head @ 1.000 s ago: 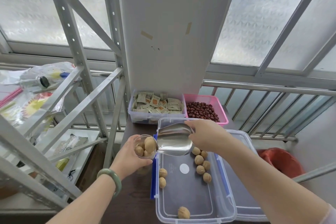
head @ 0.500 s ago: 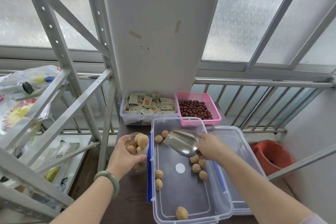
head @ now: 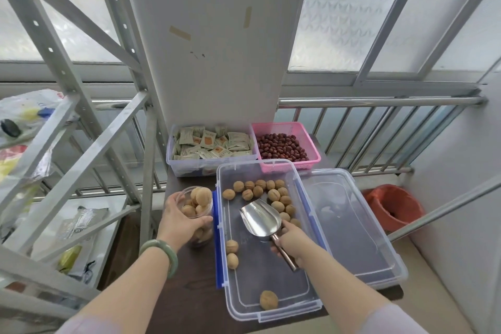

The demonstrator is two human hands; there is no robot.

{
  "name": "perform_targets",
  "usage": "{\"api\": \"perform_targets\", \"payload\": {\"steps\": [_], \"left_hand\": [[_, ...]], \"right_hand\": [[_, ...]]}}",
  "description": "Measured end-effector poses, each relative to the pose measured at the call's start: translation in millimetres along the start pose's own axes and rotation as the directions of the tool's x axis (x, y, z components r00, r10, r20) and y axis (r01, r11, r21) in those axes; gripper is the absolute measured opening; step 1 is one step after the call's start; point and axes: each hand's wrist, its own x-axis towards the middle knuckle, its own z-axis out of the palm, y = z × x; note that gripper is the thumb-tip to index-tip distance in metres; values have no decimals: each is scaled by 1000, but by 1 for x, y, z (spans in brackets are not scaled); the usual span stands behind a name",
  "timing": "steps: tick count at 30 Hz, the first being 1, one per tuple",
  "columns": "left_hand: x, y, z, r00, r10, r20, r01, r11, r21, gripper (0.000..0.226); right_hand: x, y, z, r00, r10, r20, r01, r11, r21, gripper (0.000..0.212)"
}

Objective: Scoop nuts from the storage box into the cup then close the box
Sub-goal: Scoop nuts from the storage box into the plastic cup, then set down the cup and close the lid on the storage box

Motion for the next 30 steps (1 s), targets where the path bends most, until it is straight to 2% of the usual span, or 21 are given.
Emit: {"api": "perform_targets", "payload": {"steps": [2, 4, 7, 10, 11, 12, 16, 18, 20, 23, 25, 28, 30], "left_hand": [[1, -3, -1, 999, -11, 30, 10, 1000, 14, 104], [-2, -4, -3, 998, -20, 62, 19, 1000, 16, 110], [-6, -4, -6, 995, -29, 99, 29, 1000, 0, 118], [-11, 2, -9, 996, -5, 84, 3, 999, 34, 121], [-13, 6, -11, 998, 21, 61, -23, 999, 35, 117], [-15, 11, -12, 998, 63, 27, -63, 998, 25, 109], [-24, 37, -14, 951, 242, -195, -246, 969, 2, 62], [-25, 49, -9, 911, 319, -261, -324, 946, 24, 52], [-27, 58, 2, 875, 410, -259, -403, 912, 81, 48], [-36, 72, 25, 849, 494, -185, -474, 869, 143, 43], [-42, 81, 49, 848, 526, -72, -515, 848, 127, 39], [-51, 92, 86, 872, 434, 225, -441, 897, -20, 37], [-57, 100, 119, 867, 369, 334, -395, 918, 13, 38]], "right_hand": [[7, 5, 2, 999, 41, 10, -41, 999, 1, 70], [10, 9, 3, 999, 28, -19, -30, 996, -84, 74], [11, 11, 2, 1000, -11, 9, 12, 989, -144, 73], [12, 6, -3, 997, -61, 52, 73, 956, -285, 66], [12, 4, -6, 993, -117, 27, 120, 944, -307, 58], [8, 0, -9, 986, -166, -13, 155, 946, -285, 60], [-6, -17, -26, 946, -276, -172, 260, 960, -107, 54], [-9, -22, -38, 923, -309, -230, 302, 951, -67, 56], [-15, -21, -54, 895, -348, -278, 335, 938, -94, 56], [-23, -13, -86, 859, -381, -343, 353, 925, -143, 55], [-23, -1, -112, 846, -367, -388, 340, 930, -137, 54], [-17, 18, -151, 846, -315, -430, 296, 949, -112, 53], [-11, 36, -180, 855, -275, -440, 254, 961, -107, 55]]}}
